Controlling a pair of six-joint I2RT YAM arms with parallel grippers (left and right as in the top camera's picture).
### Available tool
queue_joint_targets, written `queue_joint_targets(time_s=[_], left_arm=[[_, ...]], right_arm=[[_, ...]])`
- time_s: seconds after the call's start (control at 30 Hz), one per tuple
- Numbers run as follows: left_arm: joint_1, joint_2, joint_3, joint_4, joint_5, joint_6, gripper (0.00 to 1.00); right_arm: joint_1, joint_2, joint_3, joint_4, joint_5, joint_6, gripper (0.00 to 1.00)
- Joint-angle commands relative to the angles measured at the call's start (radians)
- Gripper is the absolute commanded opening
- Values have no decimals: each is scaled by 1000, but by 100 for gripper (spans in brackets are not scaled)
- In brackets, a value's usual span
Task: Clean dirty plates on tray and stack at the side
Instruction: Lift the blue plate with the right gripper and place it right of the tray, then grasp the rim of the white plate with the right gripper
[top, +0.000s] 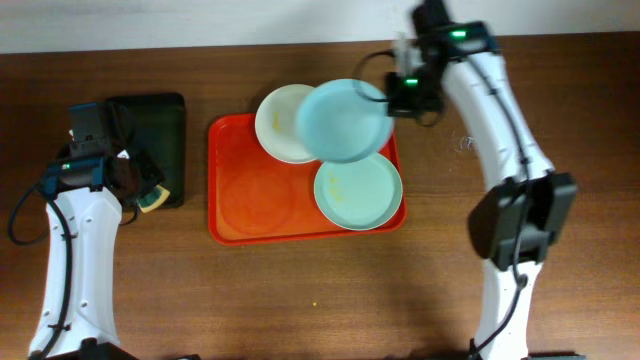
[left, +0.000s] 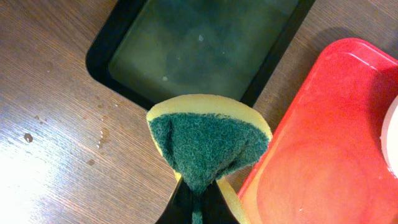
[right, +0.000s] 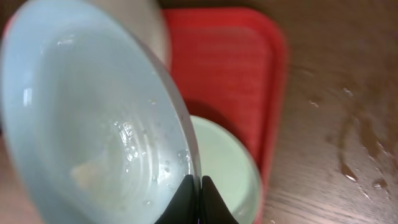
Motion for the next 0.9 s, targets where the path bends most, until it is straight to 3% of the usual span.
queue_joint_targets(time_s=[0.0, 0.13, 0.37, 0.43, 0.5, 0.6, 0.63, 0.7, 0.73, 0.77, 0.8, 0.87], left_arm=[[4, -3, 9, 2, 8, -10, 0], [4, 2, 9, 2, 8, -10, 0], [4, 47, 9, 5, 16, -10, 0], [4, 48, 9, 6, 16, -10, 0], [4, 48, 9, 6, 16, -10, 0], [4, 48, 9, 6, 16, -10, 0], [4, 48, 9, 6, 16, -10, 0], [4, 48, 9, 6, 19, -10, 0], [4, 48, 9, 6, 27, -10, 0], [4, 48, 9, 10, 34, -10, 0], [4, 48, 9, 13, 34, -10, 0], [4, 48, 9, 13, 38, -10, 0]], right_arm=[[-171, -29, -127, 50, -117, -20, 4], [-357, -29, -324, 216, -116, -20, 4], [-447, -29, -386, 338, -68, -19, 4], [-450, -29, -386, 340, 40, -10, 4], [-450, -29, -386, 336, 75, -5, 19], [-450, -29, -385, 341, 75, -5, 19], [-450, -32, -375, 332, 74, -5, 25], [-450, -48, -322, 278, 67, -5, 23], [-449, -61, -291, 243, 60, -5, 10], [-439, -76, -253, 200, 39, -5, 7], [-422, -89, -226, 175, 8, -5, 8], [-365, -101, -209, 168, -98, -5, 20]])
